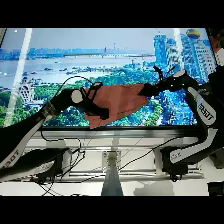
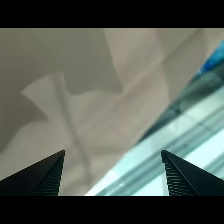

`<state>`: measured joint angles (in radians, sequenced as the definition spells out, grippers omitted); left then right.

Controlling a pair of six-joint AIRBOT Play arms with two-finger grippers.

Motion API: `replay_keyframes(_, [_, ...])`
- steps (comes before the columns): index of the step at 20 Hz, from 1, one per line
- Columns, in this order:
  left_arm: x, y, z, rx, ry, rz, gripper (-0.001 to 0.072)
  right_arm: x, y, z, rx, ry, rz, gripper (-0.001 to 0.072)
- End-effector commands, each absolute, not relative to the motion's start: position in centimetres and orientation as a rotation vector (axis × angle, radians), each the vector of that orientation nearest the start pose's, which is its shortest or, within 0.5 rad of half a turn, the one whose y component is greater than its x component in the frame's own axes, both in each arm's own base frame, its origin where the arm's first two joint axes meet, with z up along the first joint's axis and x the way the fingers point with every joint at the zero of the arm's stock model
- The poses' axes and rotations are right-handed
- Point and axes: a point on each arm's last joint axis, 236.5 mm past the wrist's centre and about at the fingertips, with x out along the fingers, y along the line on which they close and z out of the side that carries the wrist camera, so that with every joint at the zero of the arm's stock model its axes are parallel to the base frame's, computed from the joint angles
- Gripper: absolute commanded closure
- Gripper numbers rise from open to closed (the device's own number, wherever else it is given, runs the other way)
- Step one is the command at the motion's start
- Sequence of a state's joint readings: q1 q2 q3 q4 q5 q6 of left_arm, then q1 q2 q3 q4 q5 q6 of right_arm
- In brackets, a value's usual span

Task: Fold the clothes and pants, and hang the long-sleeved shirts on hangers.

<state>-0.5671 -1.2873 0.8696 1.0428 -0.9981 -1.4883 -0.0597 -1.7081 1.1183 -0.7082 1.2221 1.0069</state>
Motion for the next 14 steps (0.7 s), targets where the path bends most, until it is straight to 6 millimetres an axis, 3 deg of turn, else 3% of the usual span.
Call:
replay_keyframes(1, [26.7, -23.1, -3.4, -0.063, 1.443, -0.638, 0.0013, 39.8, 16.1, -3.9, 0.481, 1.327, 0.742, 0.0692])
replay_keyframes(3, [30.0, -19.3, -0.3, -0.054, 1.383, -0.564, 0.0013, 42.5, 12.2, 1.0, 0.368, 1.209, 0.577, 0.0693])
replay_keyframes(5, [33.1, -15.5, 3.7, -0.019, 1.263, -0.518, 0.0015, 43.7, 6.5, 6.7, 0.294, 1.097, 0.362, 0.0693])
replay_keyframes(7, [35.8, -12.4, 8.8, -0.021, 1.102, -0.464, 0.0020, 42.9, -0.1, 13.6, 0.268, 0.964, 0.139, 0.0693])
replay_keyframes(8, [37.1, -11.0, 11.6, -0.037, 1.011, -0.424, 0.0020, 41.5, -3.5, 17.2, 0.264, 0.891, 0.020, 0.0693])
replay_keyframes(9, [37.9, -9.9, 14.0, -0.048, 0.926, -0.389, 0.0019, 39.5, -6.7, 20.0, 0.261, 0.834, -0.095, 0.0693])
replay_keyframes(11, [38.5, -8.3, 17.5, -0.061, 0.795, -0.342, 0.0019, 33.2, -13.7, 23.9, 0.312, 0.761, -0.406, 0.0693])
replay_keyframes(14, [37.5, -8.1, 19.8, -0.055, 0.734, -0.337, 0.0020, 20.4, -21.4, 26.2, 0.493, 0.686, -0.931, 0.0693])
